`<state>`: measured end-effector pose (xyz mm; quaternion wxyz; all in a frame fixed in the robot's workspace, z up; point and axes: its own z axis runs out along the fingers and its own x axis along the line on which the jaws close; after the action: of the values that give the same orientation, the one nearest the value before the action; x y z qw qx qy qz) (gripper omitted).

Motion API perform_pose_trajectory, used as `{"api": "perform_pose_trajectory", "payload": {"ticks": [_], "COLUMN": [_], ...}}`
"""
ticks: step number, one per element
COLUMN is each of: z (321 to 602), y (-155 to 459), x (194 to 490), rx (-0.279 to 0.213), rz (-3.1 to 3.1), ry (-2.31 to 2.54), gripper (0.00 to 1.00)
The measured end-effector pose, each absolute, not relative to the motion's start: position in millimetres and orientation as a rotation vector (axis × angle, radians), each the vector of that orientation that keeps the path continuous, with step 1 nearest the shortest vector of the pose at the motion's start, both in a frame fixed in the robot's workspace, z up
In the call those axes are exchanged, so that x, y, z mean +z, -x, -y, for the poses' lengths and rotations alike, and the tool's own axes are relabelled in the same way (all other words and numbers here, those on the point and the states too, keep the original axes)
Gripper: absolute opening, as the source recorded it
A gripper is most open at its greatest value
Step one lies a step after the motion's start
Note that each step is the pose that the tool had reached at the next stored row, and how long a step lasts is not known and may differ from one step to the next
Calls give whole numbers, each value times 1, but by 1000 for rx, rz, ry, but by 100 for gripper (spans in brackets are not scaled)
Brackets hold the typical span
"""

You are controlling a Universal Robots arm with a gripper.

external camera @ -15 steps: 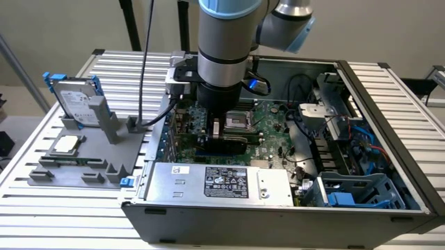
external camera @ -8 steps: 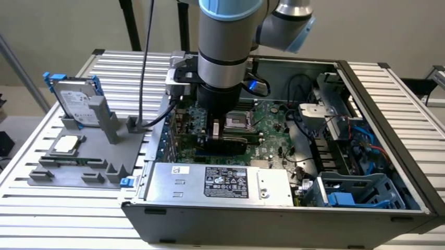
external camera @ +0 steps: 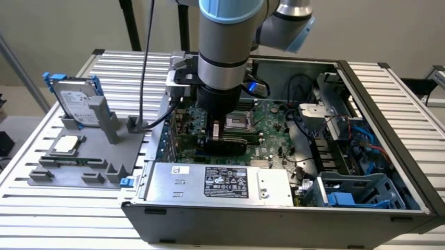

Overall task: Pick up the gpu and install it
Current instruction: 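Press down on the gpu until it lock into place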

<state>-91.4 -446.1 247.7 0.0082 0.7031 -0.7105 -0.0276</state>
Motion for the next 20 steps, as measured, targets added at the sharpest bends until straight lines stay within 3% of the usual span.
{"api": "perform_pose_trajectory", "payload": {"ticks": [12,15,16,20], "z": [446,446,446,446], "y": [91,91,91,91], "x": [247,252,255,272], "rx": [-88,-87,-87,-87], "rz": [2222,2221,2221,2221], "ry": [-2198,-2197,-2197,-2197], "gripper": [26,34,41,41]}}
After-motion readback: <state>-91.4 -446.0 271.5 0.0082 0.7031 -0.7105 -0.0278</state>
